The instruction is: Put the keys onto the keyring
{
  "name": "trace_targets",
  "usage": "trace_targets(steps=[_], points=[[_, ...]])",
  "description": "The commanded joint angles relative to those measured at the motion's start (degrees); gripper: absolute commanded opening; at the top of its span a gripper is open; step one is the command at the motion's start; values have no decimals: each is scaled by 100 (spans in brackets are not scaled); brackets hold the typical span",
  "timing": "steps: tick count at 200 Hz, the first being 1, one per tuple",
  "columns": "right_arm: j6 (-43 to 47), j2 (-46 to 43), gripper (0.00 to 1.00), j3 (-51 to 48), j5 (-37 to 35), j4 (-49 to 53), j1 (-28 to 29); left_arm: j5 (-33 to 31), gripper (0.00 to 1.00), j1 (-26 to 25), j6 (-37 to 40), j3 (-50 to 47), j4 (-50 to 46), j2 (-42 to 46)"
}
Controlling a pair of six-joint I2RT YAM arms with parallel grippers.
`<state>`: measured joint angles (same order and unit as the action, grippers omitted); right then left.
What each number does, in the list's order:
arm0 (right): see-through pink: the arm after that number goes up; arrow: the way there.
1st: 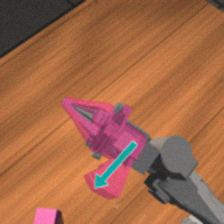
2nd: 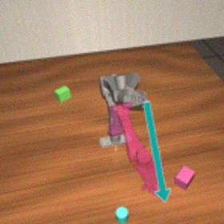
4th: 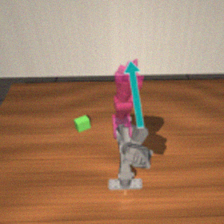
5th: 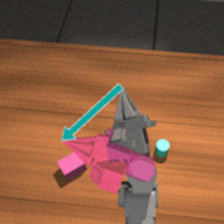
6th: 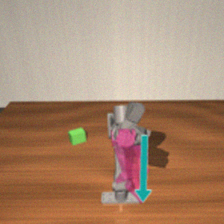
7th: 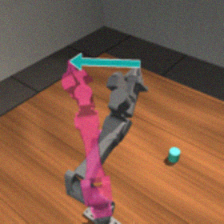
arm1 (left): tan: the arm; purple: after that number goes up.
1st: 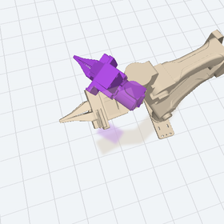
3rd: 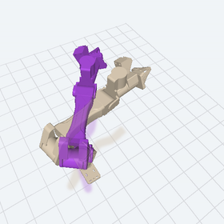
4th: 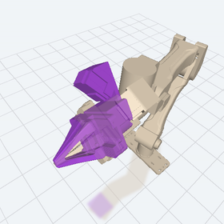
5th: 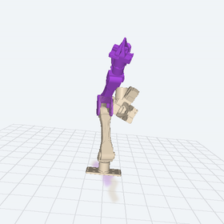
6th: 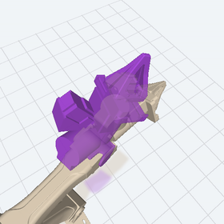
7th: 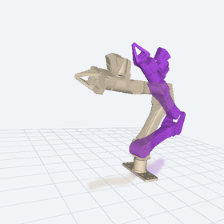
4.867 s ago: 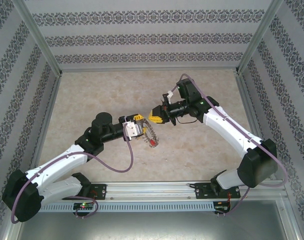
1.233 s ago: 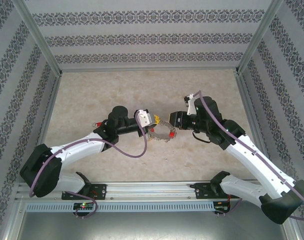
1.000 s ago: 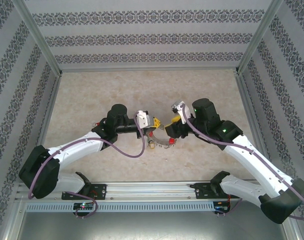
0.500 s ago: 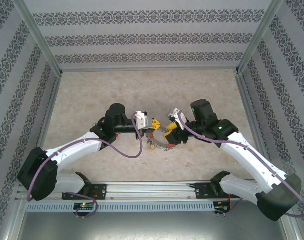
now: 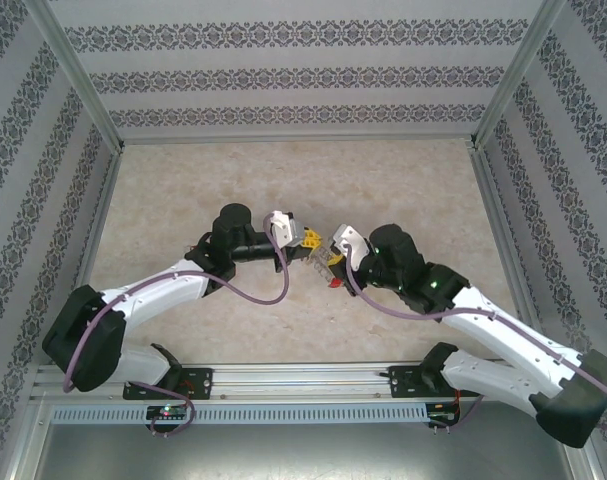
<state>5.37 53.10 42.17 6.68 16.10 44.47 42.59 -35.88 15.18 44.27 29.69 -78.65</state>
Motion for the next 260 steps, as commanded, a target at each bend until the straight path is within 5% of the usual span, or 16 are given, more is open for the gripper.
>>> trace_targets(steps=[1, 24, 50, 78, 188, 260], points=[[-797, -185, 1, -622, -638, -1793, 520, -453, 0, -12, -719, 278, 1573, -146], [-204, -23, 26, -677, 442, -1711, 605, -87, 0, -7, -738, 380, 1663, -247], [1046, -227, 28, -667, 1609, -994, 121, 634, 0, -10, -435, 512, 1328, -234], [1183, -788, 28, -917, 2898, -1020, -1004, 1004, 0, -7, 93, 749, 382, -94], [888, -881, 51, -995, 4404, -819, -2155, 1077, 0, -1, -278, 598, 817, -325], [1133, -1189, 58, -577, 4851, -132, -2905, 1137, 0, 0, -192, 552, 634, -187]])
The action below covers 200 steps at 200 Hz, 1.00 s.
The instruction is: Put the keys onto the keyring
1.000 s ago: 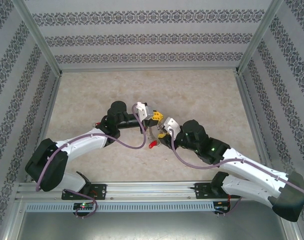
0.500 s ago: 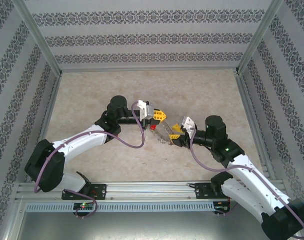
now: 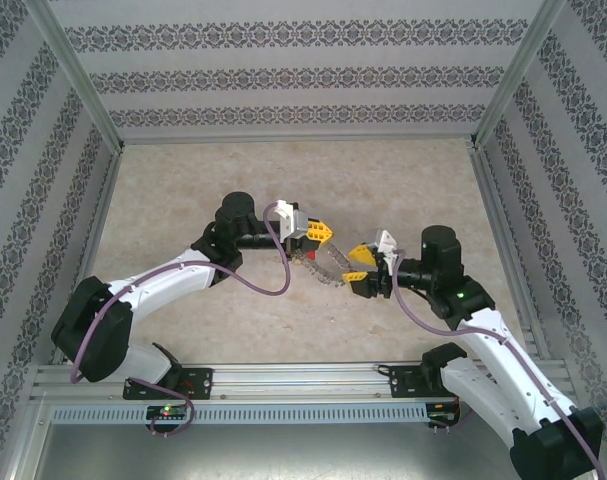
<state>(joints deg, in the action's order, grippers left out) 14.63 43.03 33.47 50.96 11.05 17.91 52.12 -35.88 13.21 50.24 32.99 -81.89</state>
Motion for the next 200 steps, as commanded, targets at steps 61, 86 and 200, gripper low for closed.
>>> trace_targets(steps=[61, 86, 200], points=[[920, 79, 55, 625, 464, 192, -983, 414, 0, -7, 27, -32, 245, 226], [1510, 660, 53, 904, 992, 307, -983, 516, 0, -8, 34, -28, 234, 239], [4071, 777, 41, 898, -671, -27, 457, 872, 0, -24, 112, 114, -55, 337]])
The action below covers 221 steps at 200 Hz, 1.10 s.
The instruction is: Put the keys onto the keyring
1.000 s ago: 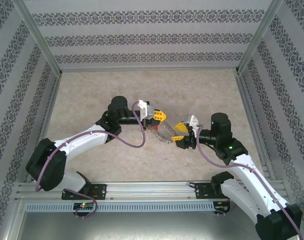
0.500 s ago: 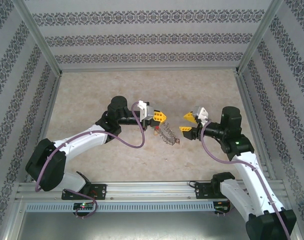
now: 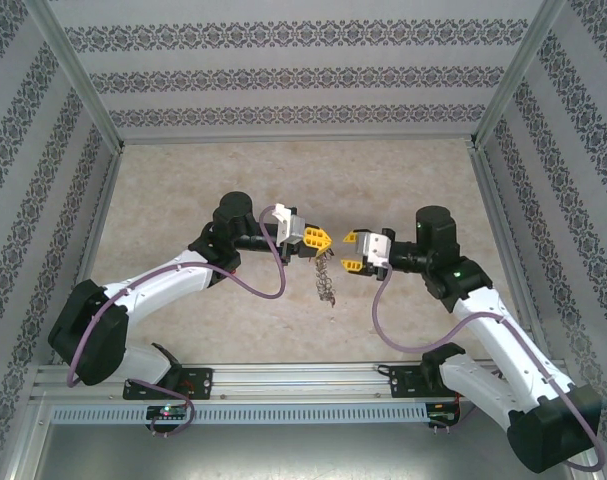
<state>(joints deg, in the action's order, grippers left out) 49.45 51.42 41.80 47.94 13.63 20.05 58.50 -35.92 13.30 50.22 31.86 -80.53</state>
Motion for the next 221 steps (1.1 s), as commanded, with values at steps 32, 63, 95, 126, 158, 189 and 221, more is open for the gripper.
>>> trace_targets(steps=[32, 63, 95, 126, 158, 189, 221], points=[[707, -131, 41, -83, -803, -543, 638, 197, 0, -20, 87, 115, 59, 196], [650, -228, 40, -283, -1186, -1074, 947, 145, 0, -20, 55, 125, 86, 192], [627, -347, 39, -511, -1619, -1538, 1278, 74, 0, -20, -82, 83, 287, 183], [623, -360, 38, -718, -1768, -1735, 1420, 48, 0, -27, -177, 71, 381, 170], [618, -452, 38, -1017, -1945, -2131, 1496, 8, 0, -20, -209, 100, 384, 171], [594, -601, 36, -1245, -2156, -2503, 1572, -151, 0, -20, -312, 140, 361, 152], [441, -836, 36, -1519, -2401, -3001, 1572, -312, 0, -23, -566, 223, 338, 100]])
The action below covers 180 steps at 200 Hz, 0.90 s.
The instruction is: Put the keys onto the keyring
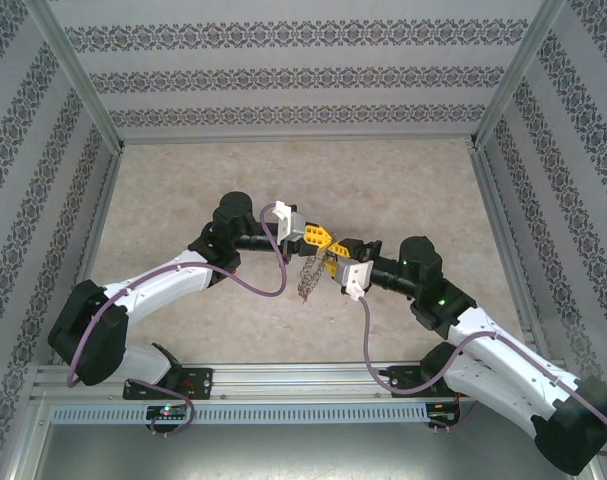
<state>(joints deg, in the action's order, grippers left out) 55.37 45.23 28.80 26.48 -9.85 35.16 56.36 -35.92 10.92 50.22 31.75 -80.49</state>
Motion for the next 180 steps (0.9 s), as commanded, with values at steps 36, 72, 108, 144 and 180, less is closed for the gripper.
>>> trace_targets(steps=[36, 72, 108, 144, 180], points=[[-241, -378, 36, -346, -287, -897, 109, -281, 0, -22, -866, 269, 545, 13], [-171, -372, 35, -556, -535, -1358, 289, -325, 0, -21, -1297, 306, 824, -87], [-155, -191, 35, -716, -752, -1879, 349, -323, 0, -20, -1554, 422, 896, -219], [-244, -98, 35, -659, -881, -2194, 351, -310, 0, -25, -1572, 427, 879, -263], [-347, -58, 27, -607, -803, -2216, 351, -344, 0, -24, -1610, 407, 936, -284]])
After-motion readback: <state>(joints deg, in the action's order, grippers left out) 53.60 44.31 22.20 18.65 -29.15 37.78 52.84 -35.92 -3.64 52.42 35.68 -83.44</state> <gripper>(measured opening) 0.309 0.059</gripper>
